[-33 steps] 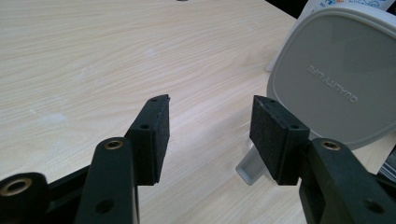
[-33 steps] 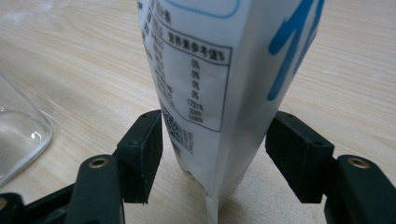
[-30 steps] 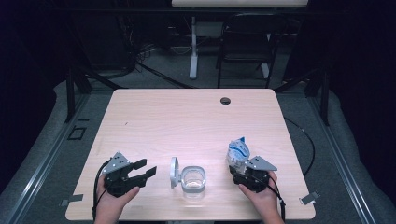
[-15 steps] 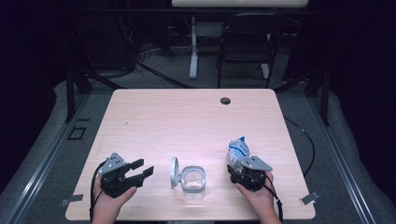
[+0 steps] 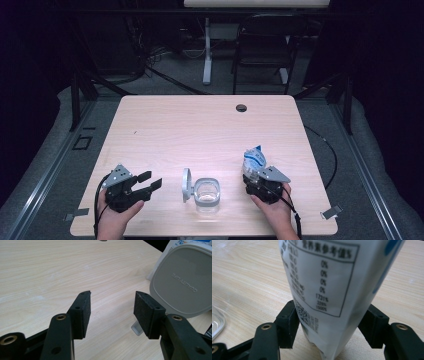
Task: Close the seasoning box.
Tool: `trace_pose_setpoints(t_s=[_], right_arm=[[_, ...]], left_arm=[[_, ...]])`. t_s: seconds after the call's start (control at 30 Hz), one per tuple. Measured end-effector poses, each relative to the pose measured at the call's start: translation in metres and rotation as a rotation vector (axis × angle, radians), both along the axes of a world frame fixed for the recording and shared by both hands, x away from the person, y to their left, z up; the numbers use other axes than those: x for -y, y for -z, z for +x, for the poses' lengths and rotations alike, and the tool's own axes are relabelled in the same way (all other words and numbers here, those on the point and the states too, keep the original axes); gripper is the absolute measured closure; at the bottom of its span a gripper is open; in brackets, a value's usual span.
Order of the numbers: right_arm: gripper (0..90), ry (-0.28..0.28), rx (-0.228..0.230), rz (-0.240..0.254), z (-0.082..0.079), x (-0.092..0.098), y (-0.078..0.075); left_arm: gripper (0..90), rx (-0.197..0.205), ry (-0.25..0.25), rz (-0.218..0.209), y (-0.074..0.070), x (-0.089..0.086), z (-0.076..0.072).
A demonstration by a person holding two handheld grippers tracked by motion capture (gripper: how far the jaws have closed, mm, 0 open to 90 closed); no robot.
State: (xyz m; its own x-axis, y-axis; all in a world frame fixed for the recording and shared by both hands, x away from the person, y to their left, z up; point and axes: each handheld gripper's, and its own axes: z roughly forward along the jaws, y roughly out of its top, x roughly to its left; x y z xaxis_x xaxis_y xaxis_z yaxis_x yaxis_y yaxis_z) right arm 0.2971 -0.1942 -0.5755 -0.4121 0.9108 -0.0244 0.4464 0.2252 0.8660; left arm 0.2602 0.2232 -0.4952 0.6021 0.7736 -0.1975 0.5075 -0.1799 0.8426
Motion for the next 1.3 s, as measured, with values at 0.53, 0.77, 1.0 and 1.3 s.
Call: trace_pose_setpoints(t_s=[0.53,0.77,1.0,1.3], right_arm=[[38.7,-0.013,0.009,0.004,0.0023,0.0010,0.0028],[39.2,-0.012,0.006,0.006,0.0029,0.0012,0.0030],[39.2,-0.018,0.002,-0.006,0.0031,0.0020,0.0029],[39.6,-0.030,0.005,-0.002,0.0033,0.0033,0.0034]], left_arm=[[48.5,0.000,-0.008,-0.001,0.0008,-0.0018,0.0006],[48.6,0.000,-0.008,-0.004,0.0005,-0.0033,0.0008],[48.6,-0.003,-0.012,-0.007,0.0008,-0.0042,0.0009],[48.6,-0.002,-0.014,-0.011,0.0015,-0.0044,0.0013]])
